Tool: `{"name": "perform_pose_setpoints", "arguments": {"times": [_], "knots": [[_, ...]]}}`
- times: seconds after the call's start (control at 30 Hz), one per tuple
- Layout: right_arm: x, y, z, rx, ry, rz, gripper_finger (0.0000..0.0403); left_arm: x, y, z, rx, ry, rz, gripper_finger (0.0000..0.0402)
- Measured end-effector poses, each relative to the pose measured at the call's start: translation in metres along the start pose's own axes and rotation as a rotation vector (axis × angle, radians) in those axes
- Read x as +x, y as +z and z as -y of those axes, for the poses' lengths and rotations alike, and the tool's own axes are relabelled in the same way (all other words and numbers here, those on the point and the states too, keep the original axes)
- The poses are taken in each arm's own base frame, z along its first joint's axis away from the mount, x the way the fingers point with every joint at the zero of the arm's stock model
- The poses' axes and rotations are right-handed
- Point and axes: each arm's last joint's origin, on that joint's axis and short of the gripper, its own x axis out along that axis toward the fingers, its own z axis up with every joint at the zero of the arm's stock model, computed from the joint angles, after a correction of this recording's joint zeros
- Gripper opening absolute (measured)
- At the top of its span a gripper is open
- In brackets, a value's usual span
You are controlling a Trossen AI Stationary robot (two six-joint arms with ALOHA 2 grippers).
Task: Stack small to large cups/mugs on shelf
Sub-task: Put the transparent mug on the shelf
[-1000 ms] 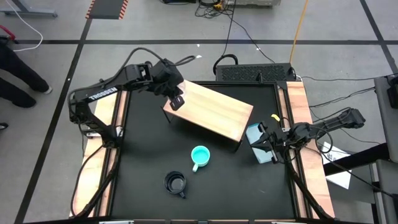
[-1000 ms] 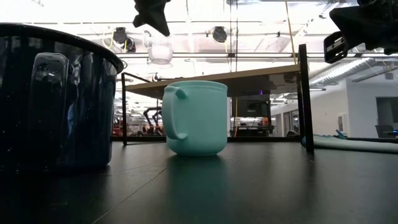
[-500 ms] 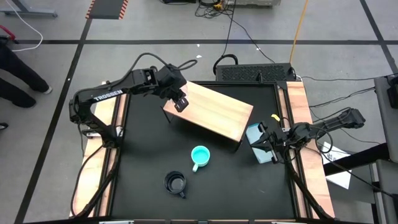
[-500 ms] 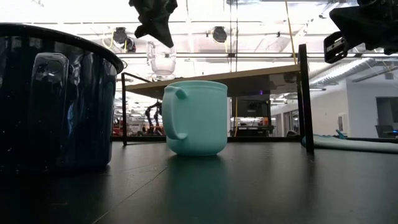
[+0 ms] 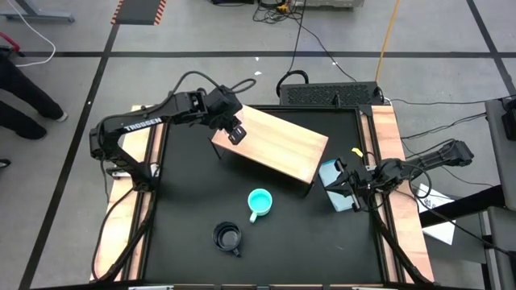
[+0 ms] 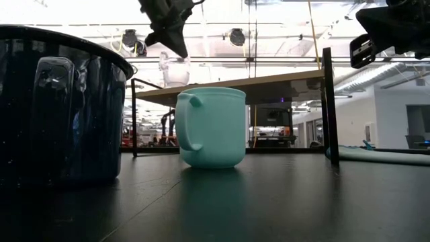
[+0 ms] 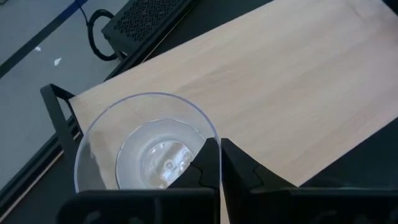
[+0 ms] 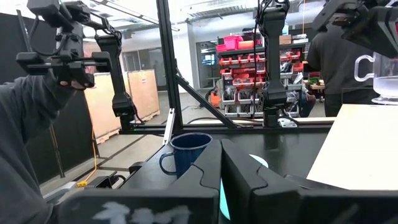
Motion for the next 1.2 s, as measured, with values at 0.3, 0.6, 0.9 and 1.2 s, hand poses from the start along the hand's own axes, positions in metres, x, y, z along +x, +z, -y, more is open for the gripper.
{"name": "perform_pose_setpoints", "arguments": {"times": [0.3,0.6,0.9,1.2], "knots": [[0.000,0.000,0.000,0.000,0.000,0.000,0.0000,0.006,-0.002,0.002,-0.011,-0.007,0.020,0.0000],[0.000,0.000,0.000,0.000,0.000,0.000,0.0000,0.005,-0.003,0.008,-0.007,0.027,0.031,0.0000],[0.000,0.000,0.000,0.000,0.000,0.000,0.0000,0.003,-0.007,0.022,0.013,0.022,0.032,0.0000],[0.000,0.000,0.000,0.000,0.000,0.000,0.0000,0.007,-0.010,0.023,0.022,0.029,0.001,0.0000]]}}
